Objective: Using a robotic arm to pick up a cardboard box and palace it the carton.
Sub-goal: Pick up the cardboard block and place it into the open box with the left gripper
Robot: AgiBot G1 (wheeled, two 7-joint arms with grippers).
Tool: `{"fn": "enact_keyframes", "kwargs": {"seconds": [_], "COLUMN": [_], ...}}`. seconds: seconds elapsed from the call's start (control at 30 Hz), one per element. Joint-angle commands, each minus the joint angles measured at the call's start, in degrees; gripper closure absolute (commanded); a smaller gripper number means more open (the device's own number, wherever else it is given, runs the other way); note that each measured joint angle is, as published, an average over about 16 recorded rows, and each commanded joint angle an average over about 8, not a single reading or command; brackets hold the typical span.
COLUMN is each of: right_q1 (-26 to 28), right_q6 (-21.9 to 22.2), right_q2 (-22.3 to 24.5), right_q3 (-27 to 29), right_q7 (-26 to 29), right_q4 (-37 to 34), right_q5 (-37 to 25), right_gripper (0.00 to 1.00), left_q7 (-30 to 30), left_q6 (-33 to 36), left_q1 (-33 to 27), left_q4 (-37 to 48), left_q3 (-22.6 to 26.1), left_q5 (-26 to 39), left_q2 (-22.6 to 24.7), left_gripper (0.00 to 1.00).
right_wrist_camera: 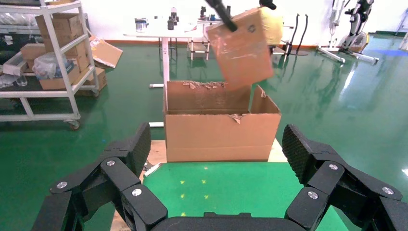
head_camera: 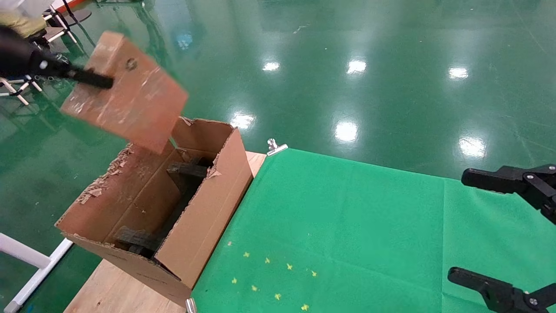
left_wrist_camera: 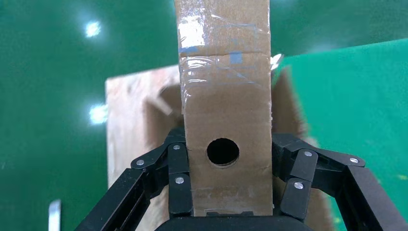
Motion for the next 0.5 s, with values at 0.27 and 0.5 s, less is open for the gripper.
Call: {"fn": "enact_keyframes", "kwargs": {"seconds": [0.27,0.5], "right_q1": [0.0,0.0], "right_q6": [0.0,0.0], "right_q2": [0.0,0.0], "right_q3": [0.0,0.0], "right_q7": [0.0,0.0], "right_q4": [0.0,0.0], "right_q5": [0.0,0.0], "right_gripper": [0.0,0.0], "left_q7": [4.3,5.7], "left_q6": [-7.8,-9.3], "left_q1": [4.4,7.6], "left_q4": [7.8,10.4], "left_q3": [0.5,-0.9], "left_q5": [1.1,-1.1], "left_q2": [-1.7,-2.0], "left_gripper": [1.0,1.0]}}
